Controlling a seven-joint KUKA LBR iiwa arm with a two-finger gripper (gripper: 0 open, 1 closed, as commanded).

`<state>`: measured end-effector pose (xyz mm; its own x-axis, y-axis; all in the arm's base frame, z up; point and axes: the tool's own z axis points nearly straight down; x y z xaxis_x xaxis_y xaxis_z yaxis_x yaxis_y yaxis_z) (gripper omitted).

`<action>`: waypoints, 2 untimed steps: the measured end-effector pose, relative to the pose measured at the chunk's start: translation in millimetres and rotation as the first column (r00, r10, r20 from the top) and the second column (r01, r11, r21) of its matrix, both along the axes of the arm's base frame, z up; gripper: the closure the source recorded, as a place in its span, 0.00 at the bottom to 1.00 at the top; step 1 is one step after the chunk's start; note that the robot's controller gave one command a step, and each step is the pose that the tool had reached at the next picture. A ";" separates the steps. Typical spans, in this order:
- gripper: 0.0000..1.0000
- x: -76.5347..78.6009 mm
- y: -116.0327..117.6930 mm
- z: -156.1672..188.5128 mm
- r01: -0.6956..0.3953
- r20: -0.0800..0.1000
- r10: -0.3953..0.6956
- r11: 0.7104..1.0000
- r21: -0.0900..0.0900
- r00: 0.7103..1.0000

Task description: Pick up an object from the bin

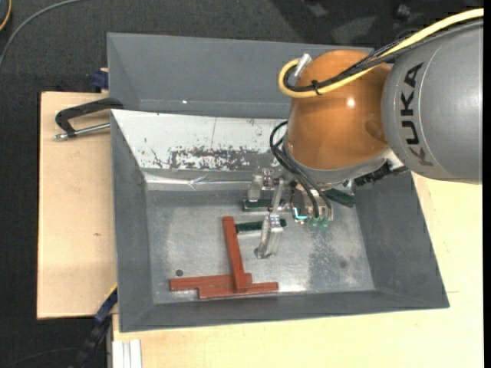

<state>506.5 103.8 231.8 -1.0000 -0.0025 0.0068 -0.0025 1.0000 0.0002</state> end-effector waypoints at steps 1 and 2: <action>0.00 9.7 -24.9 -162.8 -0.182 0.010 0.182 0.983 0.000 0.983; 0.00 67.6 -3.6 -134.4 0.156 0.015 -0.156 0.988 0.004 0.988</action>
Offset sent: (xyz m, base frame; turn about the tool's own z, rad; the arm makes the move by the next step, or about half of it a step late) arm 0.0085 -0.0251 -0.1618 -0.1841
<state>574.1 100.2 97.4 -0.9881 0.1533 -0.0086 0.1533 0.9882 0.0044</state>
